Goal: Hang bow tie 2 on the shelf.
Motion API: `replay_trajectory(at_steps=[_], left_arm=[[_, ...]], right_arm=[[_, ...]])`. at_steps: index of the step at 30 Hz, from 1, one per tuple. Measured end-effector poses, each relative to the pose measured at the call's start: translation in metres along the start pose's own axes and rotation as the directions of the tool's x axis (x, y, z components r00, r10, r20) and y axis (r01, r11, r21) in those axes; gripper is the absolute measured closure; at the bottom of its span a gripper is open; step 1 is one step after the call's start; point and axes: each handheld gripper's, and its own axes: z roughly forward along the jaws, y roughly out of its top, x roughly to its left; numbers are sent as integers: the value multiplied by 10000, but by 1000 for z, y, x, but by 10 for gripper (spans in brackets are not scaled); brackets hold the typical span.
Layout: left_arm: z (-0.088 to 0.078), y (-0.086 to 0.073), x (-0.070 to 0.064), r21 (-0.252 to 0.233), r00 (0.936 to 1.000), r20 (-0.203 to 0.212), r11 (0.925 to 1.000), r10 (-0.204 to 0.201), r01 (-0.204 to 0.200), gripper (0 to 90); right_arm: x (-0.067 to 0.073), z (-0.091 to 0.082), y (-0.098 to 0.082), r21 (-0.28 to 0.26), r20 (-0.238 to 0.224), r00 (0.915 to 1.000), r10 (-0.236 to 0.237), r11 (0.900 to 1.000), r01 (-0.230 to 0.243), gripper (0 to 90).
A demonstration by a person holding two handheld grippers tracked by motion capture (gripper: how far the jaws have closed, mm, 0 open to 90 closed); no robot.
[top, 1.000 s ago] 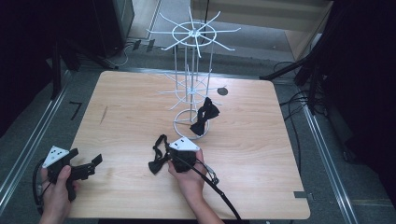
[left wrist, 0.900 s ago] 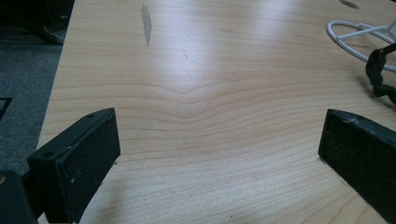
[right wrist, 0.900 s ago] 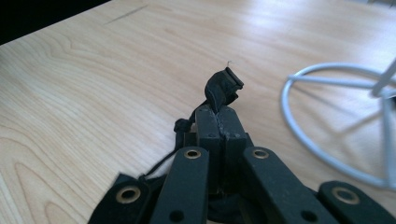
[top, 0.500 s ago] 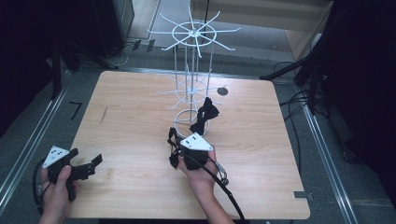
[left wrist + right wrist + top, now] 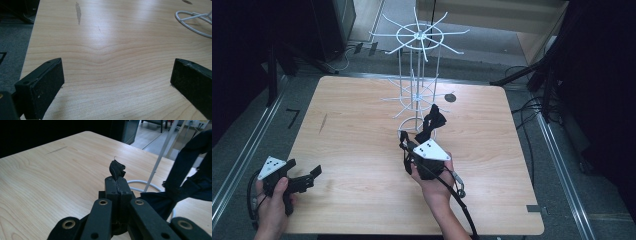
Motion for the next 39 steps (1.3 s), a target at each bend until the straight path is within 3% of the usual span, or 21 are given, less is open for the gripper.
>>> replay_trajectory(at_steps=[11,39], left_arm=[[0,0,0,-7,10000,-7,10000,-22,22,0],[0,0,0,-3,10000,-4,10000,-47,47,0]], right_arm=[[-10,-16,13,-402,253,9996,-136,9991,146,900],[-21,-45,39,-967,332,9990,-296,9948,327,900]])
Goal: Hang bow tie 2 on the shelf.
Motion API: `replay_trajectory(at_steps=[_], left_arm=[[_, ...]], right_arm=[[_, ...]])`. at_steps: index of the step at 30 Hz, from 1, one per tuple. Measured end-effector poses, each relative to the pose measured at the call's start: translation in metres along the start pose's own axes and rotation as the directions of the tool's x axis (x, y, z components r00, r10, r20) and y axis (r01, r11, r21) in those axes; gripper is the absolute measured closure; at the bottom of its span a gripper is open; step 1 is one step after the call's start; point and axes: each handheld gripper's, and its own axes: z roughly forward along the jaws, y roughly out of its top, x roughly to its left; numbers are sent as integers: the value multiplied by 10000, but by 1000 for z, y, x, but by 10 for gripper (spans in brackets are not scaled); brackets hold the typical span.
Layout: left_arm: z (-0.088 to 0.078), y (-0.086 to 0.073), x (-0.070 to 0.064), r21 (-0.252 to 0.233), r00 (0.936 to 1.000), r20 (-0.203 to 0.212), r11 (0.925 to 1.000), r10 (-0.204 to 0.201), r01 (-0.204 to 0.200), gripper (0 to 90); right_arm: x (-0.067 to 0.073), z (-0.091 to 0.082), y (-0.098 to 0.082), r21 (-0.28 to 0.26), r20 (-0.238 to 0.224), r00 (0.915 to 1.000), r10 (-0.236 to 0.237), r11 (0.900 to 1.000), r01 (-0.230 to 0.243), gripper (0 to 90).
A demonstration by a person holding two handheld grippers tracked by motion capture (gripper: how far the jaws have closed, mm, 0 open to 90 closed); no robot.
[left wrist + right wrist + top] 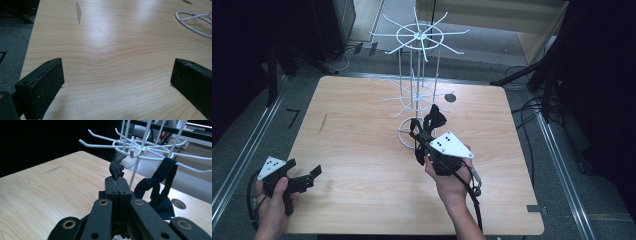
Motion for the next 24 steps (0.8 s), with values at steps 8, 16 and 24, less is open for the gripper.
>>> replay_trajectory(at_steps=[8,16,24], left_arm=[[0,0,0,2,10000,14,10000,12,-12,0],[0,0,0,3,10000,16,10000,14,-14,0],[0,0,0,-1,10000,23,10000,16,-16,0]], right_arm=[[-3,-7,7,-166,0,10000,-44,9999,44,900],[-4,-14,13,-396,-41,10000,-65,9992,63,900],[-5,-16,18,-525,-70,10000,-30,9986,26,900]])
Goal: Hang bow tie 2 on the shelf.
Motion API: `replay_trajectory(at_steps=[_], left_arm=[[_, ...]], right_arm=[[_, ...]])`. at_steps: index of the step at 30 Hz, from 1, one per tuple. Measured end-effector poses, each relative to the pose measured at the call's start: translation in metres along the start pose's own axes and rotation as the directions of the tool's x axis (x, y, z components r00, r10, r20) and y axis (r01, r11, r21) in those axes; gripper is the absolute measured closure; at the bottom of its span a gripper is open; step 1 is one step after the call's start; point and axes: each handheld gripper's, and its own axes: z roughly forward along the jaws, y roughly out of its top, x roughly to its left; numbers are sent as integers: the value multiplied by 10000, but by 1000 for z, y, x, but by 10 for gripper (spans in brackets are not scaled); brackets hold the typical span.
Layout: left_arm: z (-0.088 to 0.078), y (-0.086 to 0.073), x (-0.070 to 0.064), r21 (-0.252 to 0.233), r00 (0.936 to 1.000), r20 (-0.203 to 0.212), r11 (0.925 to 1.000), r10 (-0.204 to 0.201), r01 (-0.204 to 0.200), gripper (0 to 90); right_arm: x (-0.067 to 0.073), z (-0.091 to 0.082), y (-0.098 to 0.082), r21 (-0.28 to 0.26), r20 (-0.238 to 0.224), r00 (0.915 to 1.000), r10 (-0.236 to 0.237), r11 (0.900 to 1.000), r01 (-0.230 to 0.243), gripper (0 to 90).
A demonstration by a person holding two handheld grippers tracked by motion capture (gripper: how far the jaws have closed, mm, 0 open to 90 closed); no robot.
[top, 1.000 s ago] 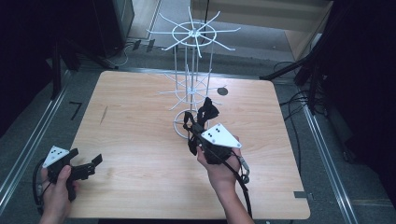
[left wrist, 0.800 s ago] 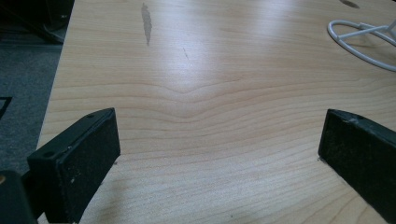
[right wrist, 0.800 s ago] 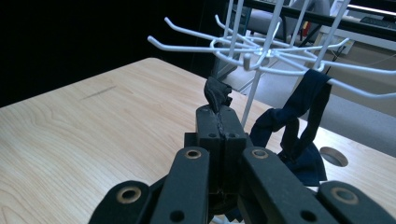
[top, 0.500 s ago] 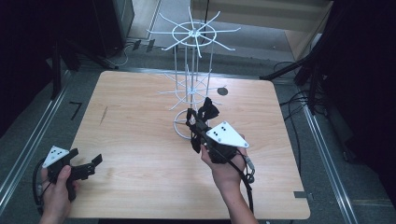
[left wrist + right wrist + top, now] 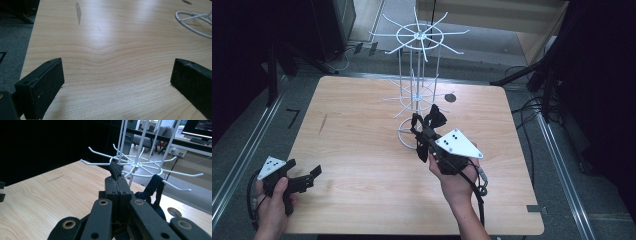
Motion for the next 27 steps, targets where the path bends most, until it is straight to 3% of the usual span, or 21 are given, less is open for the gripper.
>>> replay_trajectory(at_steps=[14,27], left_arm=[[0,0,0,-1,10000,2,10000,15,-15,0],[0,0,-1,-40,10000,-53,10000,5,-5,0]], right_arm=[[-5,-3,9,-135,25,10000,47,9999,-46,900],[-22,8,9,60,132,9980,611,9981,-611,900]])
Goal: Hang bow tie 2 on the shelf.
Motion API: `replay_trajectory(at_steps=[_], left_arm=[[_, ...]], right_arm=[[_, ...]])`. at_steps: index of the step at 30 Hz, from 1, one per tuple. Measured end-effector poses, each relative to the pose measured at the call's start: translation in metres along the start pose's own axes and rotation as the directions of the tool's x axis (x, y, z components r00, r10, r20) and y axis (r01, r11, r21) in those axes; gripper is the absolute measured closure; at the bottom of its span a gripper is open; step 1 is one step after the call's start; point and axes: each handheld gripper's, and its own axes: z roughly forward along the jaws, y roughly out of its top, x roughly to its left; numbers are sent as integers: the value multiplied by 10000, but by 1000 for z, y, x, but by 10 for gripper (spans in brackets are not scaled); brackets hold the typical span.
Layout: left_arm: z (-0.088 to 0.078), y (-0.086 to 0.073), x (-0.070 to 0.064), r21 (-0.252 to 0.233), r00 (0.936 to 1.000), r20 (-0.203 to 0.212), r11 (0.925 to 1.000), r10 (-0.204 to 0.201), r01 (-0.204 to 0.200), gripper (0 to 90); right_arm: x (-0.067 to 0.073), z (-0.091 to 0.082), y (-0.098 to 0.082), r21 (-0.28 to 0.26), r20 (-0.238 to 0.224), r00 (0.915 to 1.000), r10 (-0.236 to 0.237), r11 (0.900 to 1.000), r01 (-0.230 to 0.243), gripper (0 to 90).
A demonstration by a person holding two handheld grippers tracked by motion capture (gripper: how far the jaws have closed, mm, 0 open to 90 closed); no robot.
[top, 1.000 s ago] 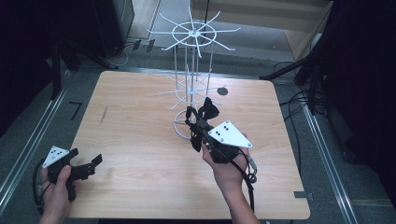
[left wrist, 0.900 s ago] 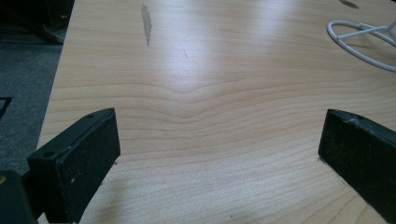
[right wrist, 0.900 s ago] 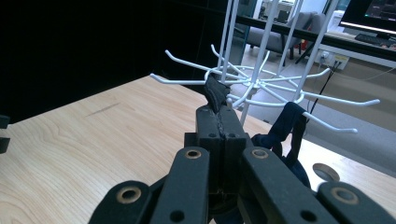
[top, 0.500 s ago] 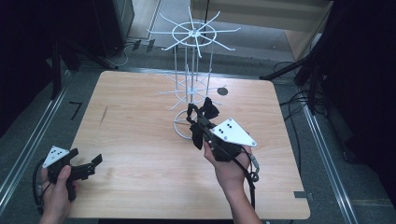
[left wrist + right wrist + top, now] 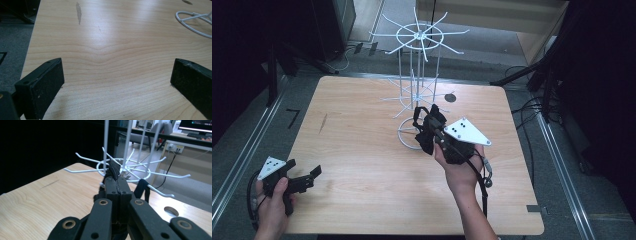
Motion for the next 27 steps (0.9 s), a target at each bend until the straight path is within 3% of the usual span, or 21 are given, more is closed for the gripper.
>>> replay_trajectory(at_steps=[10,27], left_arm=[[0,0,0,16,10000,27,10000,-14,14,0],[0,0,0,0,10000,26,10000,10,-10,0]], right_arm=[[-16,14,-13,371,80,9975,703,9968,-706,900],[-14,37,-29,928,90,9971,758,9928,-763,900]])
